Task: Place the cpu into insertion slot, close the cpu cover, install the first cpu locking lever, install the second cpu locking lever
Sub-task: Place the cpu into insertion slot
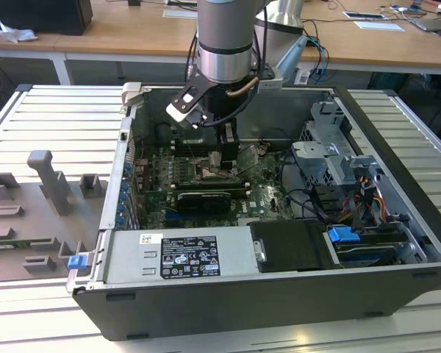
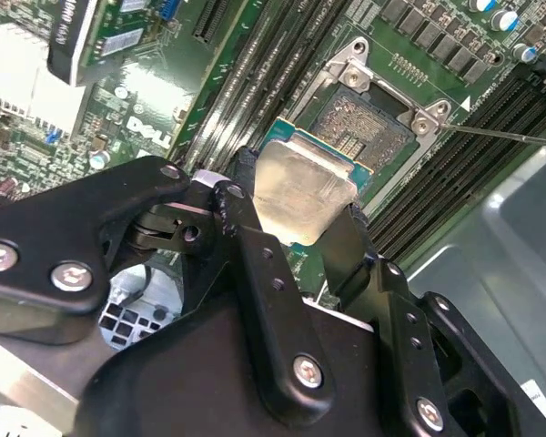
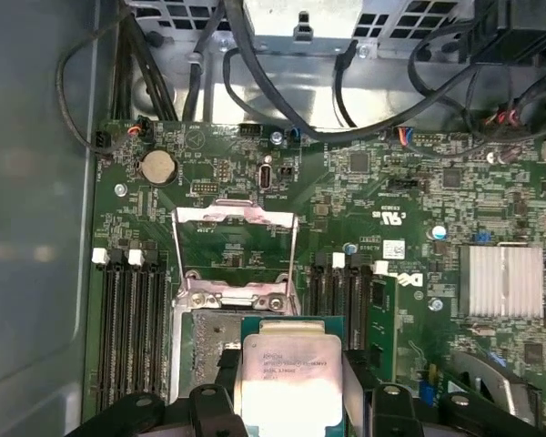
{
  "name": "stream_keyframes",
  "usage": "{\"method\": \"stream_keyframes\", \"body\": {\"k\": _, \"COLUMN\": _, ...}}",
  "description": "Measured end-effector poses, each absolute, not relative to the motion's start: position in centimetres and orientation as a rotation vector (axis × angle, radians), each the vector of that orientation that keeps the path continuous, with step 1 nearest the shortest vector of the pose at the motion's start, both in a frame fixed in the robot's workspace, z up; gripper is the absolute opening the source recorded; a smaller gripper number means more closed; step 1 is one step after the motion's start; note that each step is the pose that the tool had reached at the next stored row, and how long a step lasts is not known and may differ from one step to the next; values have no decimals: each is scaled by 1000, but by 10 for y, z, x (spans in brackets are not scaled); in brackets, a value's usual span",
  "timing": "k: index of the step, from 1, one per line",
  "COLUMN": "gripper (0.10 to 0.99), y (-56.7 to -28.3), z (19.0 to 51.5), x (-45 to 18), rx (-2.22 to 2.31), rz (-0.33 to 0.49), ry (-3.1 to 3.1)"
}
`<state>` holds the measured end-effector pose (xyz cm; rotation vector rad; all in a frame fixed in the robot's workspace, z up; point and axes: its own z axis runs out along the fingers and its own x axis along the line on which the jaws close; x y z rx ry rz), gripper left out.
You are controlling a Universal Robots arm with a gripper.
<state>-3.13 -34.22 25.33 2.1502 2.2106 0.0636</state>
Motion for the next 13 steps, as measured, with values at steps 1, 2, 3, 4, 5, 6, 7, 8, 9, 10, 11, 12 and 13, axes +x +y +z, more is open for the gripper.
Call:
{"method": "stream_keyframes", "body": {"k": 1, "gripper": 529, "y": -341, "z": 252, "x": -31, "rx": 2151, "rz": 64, "ry": 2210}}
{"method": "stream_keyframes", "body": {"k": 2, "gripper": 529, "y": -339, "z": 249, "x": -31, "rx": 2151, "rz": 64, "ry": 2210}}
{"method": "stream_keyframes", "body": {"k": 3, "gripper": 529, "y": -337, "z": 246, "x": -31, "rx": 2152, "rz": 64, "ry": 2209}}
{"method": "stream_keyframes", "body": {"k": 4, "gripper": 529, "y": -336, "z": 243, "x": -31, "rx": 2152, "rz": 64, "ry": 2209}}
{"method": "stream_keyframes", "body": {"k": 5, "gripper": 529, "y": -335, "z": 242, "x": -31, "rx": 2152, "rz": 64, "ry": 2209}}
{"method": "stream_keyframes", "body": {"k": 6, "gripper": 529, "y": -333, "z": 240, "x": -31, "rx": 2152, "rz": 64, "ry": 2209}}
{"method": "stream_keyframes", "body": {"k": 7, "gripper": 529, "y": -332, "z": 237, "x": -31, "rx": 2153, "rz": 64, "ry": 2209}}
{"method": "stream_keyframes", "body": {"k": 8, "gripper": 529, "y": -331, "z": 236, "x": -31, "rx": 2153, "rz": 64, "ry": 2208}}
{"method": "stream_keyframes", "body": {"k": 9, "gripper": 529, "y": -328, "z": 233, "x": -31, "rx": 2153, "rz": 64, "ry": 2208}}
{"method": "stream_keyframes", "body": {"k": 10, "gripper": 529, "y": -325, "z": 230, "x": -32, "rx": 2153, "rz": 64, "ry": 2208}}
{"method": "stream_keyframes", "body": {"k": 11, "gripper": 529, "y": -324, "z": 229, "x": -33, "rx": 2153, "rz": 64, "ry": 2208}}
{"method": "stream_keyframes", "body": {"k": 12, "gripper": 529, "y": -323, "z": 228, "x": -34, "rx": 2153, "rz": 64, "ry": 2208}}
{"method": "stream_keyframes", "body": {"k": 13, "gripper": 529, "y": -322, "z": 227, "x": -35, "rx": 2153, "rz": 64, "ry": 2209}}
